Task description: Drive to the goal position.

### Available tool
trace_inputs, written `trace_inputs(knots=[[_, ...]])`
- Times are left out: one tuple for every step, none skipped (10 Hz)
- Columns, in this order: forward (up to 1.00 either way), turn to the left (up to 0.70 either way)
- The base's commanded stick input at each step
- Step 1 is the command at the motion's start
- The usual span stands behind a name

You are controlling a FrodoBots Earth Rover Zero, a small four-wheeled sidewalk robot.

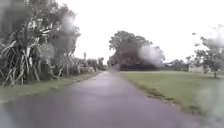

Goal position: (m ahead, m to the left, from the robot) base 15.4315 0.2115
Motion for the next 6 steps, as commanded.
trace_inputs(knots=[[0.85, 0.0], [0.85, 0.0], [0.85, 0.0], [0.85, 0.0], [0.85, 0.0], [0.85, 0.0]])
